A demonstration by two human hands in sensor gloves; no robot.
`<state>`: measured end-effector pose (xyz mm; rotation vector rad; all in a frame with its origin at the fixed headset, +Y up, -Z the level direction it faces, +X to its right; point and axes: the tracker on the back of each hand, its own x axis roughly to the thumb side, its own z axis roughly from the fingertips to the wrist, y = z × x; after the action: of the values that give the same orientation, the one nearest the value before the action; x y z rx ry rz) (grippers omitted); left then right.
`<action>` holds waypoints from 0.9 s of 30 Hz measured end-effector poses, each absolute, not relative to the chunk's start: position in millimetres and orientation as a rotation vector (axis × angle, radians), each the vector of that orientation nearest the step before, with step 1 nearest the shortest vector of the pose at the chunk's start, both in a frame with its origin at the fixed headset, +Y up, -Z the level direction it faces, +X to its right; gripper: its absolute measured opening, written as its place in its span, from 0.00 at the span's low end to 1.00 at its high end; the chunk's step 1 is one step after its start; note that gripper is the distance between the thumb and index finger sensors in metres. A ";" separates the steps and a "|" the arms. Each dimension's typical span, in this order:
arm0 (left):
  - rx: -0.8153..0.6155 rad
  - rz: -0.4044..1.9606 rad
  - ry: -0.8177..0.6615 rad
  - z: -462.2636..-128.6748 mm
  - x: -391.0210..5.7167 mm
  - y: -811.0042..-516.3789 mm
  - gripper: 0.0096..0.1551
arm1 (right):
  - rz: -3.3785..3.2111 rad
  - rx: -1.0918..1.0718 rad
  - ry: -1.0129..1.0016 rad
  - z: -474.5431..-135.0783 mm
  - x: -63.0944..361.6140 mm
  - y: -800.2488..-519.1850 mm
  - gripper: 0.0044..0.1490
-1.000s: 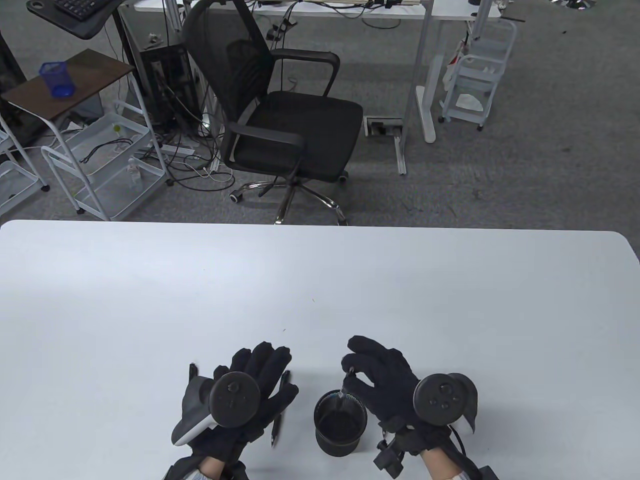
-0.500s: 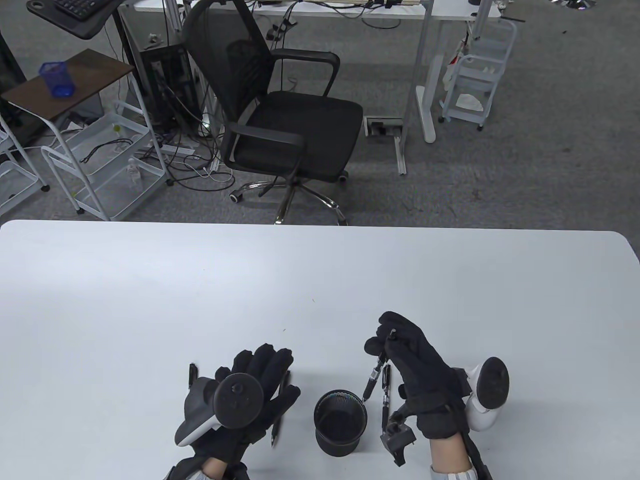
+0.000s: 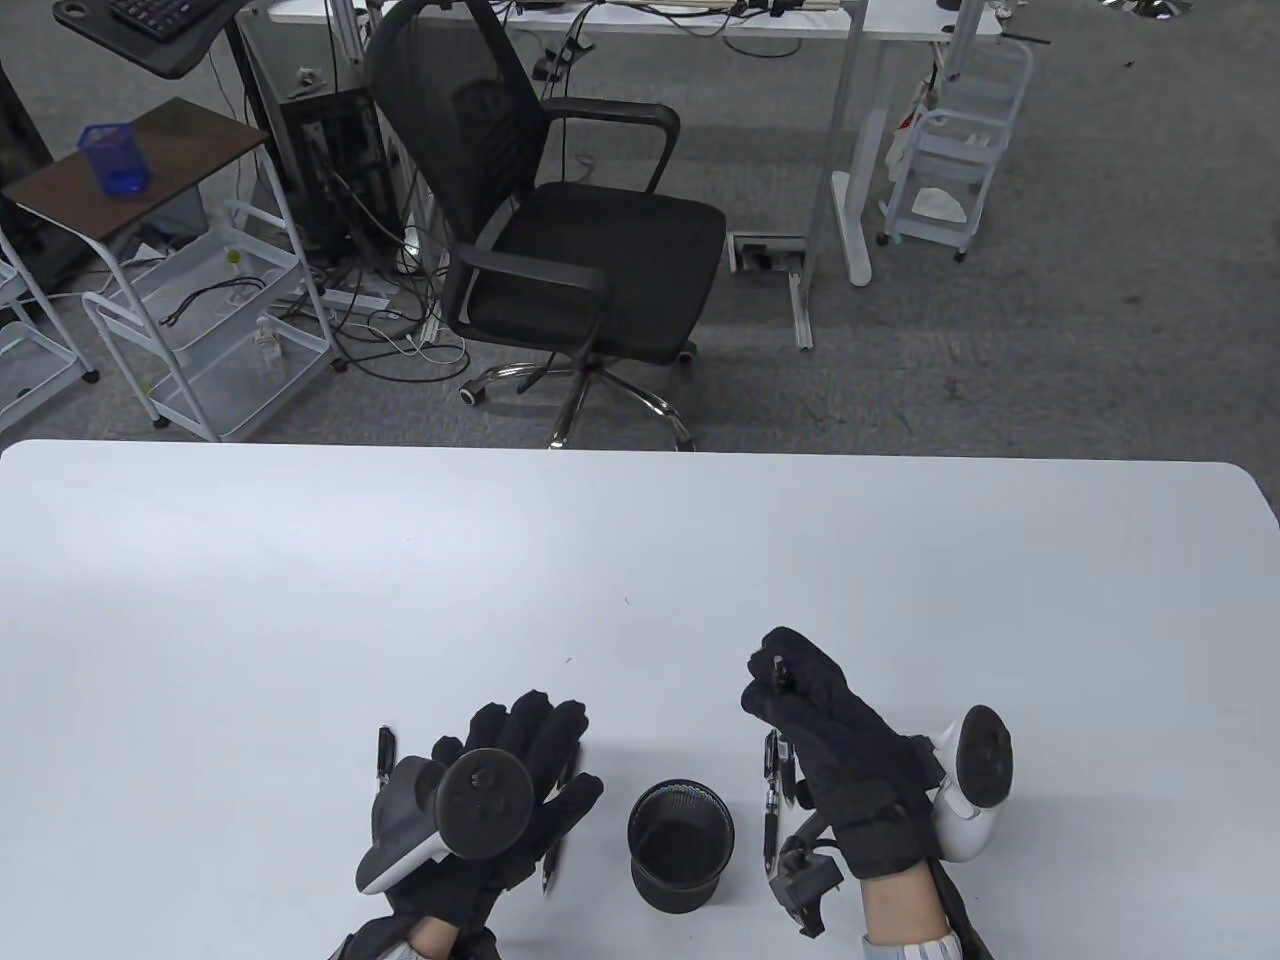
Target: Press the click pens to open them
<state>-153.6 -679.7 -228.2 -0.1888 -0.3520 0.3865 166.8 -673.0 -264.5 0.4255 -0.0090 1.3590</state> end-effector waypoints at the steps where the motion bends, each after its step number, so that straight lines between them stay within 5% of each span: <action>1: -0.189 0.388 -0.352 -228.3 -153.7 -679.7 0.39 | 1.332 0.437 0.000 -265.0 166.6 -673.2 0.28; 20: -0.185 0.384 -0.350 -227.6 -154.2 -680.1 0.39 | 1.030 0.352 0.015 -265.1 157.9 -688.1 0.32; 27: -0.181 0.384 -0.349 -227.3 -154.5 -680.0 0.39 | 0.875 0.393 0.195 -267.9 151.3 -703.2 0.33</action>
<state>-154.5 -680.0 -227.3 -0.1806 -0.3492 0.3844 151.3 -703.2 -267.9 0.3925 0.1954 0.8753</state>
